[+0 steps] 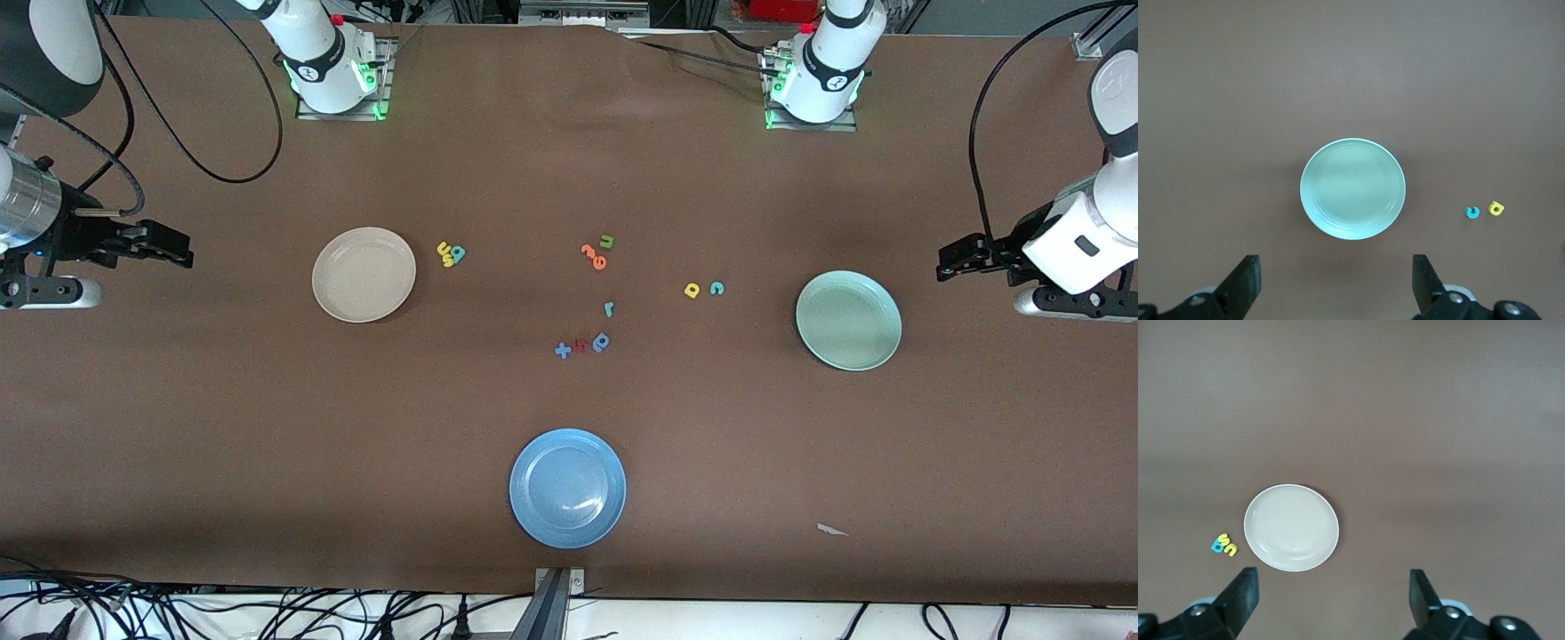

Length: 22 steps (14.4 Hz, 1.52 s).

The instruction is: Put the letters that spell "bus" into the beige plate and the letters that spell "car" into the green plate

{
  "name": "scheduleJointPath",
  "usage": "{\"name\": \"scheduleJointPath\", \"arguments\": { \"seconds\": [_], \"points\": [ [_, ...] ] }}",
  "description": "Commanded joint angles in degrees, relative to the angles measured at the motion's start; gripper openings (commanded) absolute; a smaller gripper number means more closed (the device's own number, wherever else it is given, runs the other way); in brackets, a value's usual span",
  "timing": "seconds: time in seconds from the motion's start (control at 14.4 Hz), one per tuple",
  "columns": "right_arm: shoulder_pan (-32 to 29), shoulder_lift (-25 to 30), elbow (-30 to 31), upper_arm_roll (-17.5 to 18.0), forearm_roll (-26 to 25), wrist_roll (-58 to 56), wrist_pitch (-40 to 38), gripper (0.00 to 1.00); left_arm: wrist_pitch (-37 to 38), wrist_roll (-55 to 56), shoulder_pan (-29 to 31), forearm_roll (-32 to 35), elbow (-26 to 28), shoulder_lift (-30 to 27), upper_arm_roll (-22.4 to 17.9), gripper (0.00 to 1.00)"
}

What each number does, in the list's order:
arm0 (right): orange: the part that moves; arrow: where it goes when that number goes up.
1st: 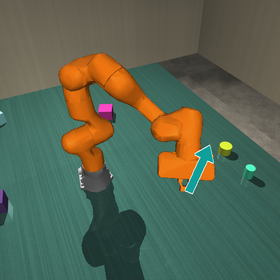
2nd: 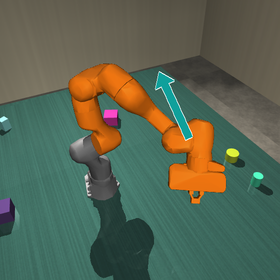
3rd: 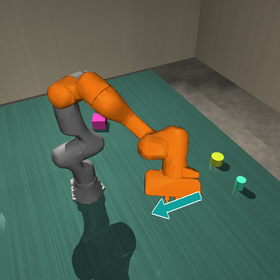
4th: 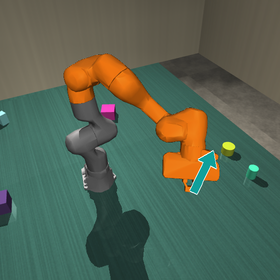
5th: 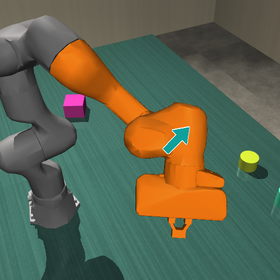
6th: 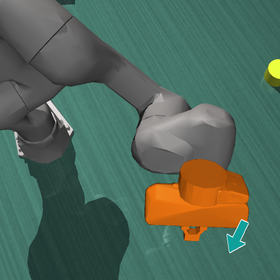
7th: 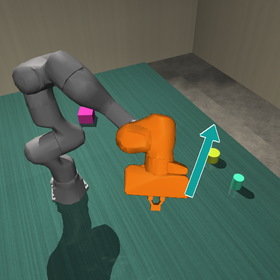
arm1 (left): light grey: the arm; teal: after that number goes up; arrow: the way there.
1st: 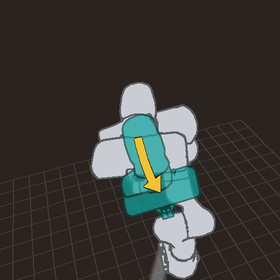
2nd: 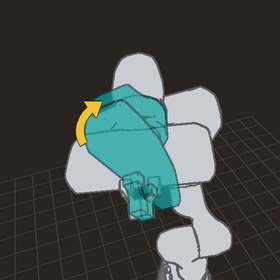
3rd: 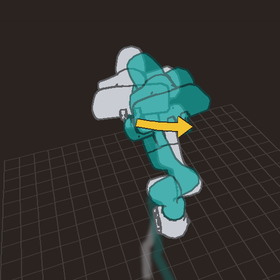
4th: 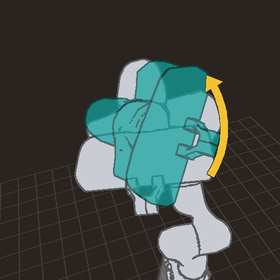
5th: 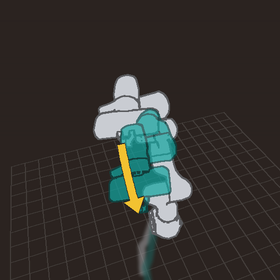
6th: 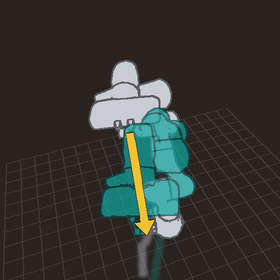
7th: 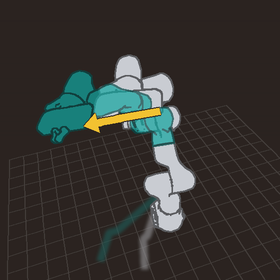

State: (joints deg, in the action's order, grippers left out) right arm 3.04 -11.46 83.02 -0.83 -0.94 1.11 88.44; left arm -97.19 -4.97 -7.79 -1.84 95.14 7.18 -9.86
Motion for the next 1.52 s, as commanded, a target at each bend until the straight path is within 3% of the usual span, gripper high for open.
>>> {"name": "scheduleJointPath", "arguments": {
  "seconds": [0.0,0.14,0.35,0.83,1.18,1.45],
  "points": [
    [-0.14,0.48,0.04,0.04,0.32,-0.05,-0.47,1.0,0.24,0.58,-0.03,1.23,0.92,-0.24,0.19,1.0],
    [-0.14,-0.31,-0.05,0.04,0.23,-0.75,-0.38,1.0,0.68,0.93,-0.29,1.14,0.92,1.07,0.37,1.0],
    [0.3,-0.58,-0.14,0.39,0.41,-0.49,0.24,1.0,-1.15,7.24,-1.52,0.96,0.92,5.99,4.4,1.0],
    [0.65,-0.93,-0.14,0.39,-0.21,0.12,0.32,1.0,-15.82,25.25,-5.2,-3.34,1.54,15.57,16.71,1.0],
    [0.03,-1.98,-0.14,0.04,-0.29,1.26,0.41,1.0,-24.79,31.86,-14.69,-2.99,2.15,21.72,16.8,1.0],
    [0.3,-5.85,-0.14,0.13,0.05,2.32,1.2,1.0,-32.52,36.52,-20.24,-2.73,2.07,26.73,16.72,1.0]
  ]
}}
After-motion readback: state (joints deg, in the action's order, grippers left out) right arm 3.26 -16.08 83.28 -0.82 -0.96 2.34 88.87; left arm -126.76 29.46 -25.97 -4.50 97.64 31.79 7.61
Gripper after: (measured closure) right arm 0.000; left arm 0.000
